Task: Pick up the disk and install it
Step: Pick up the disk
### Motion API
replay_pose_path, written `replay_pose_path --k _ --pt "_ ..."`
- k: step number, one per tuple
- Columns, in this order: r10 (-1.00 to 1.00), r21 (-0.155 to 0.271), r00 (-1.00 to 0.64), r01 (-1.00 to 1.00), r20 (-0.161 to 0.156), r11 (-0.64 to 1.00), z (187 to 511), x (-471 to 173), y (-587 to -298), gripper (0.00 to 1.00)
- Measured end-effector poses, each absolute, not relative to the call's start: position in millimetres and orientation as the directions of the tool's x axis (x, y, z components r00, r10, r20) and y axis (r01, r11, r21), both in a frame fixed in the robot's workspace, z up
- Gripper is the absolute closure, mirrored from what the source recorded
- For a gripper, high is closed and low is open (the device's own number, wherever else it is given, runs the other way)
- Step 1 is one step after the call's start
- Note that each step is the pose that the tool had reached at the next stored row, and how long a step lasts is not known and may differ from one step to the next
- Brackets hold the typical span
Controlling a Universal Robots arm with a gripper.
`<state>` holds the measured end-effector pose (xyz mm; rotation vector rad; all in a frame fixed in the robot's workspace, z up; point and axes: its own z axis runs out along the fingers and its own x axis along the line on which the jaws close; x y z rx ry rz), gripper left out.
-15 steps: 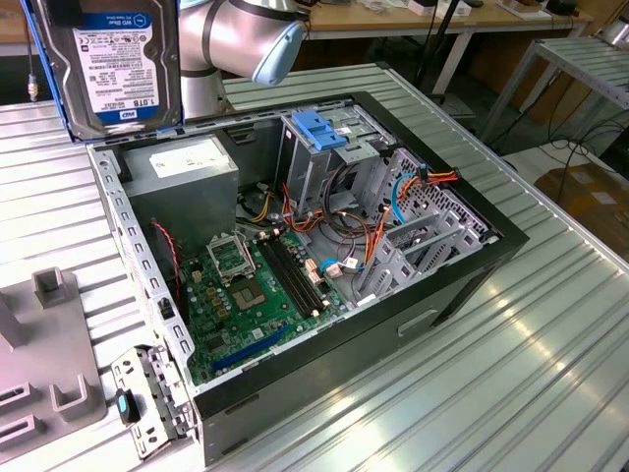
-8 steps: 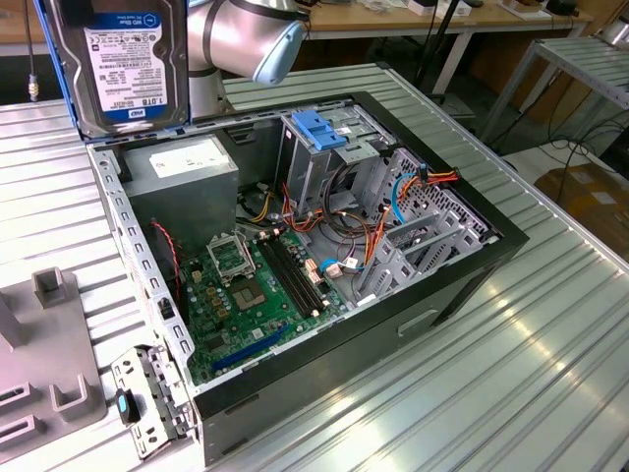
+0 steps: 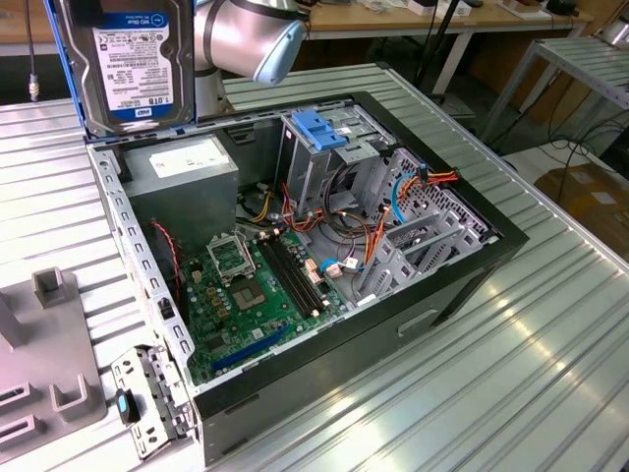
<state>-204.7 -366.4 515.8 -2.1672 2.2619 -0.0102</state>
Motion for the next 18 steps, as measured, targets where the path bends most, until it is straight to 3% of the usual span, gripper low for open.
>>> replay_pose_path --k 18 --pt "-0.999 -0.011 -0.043 -0.999 -0.002 0.043 516 -187 -367 0.63"
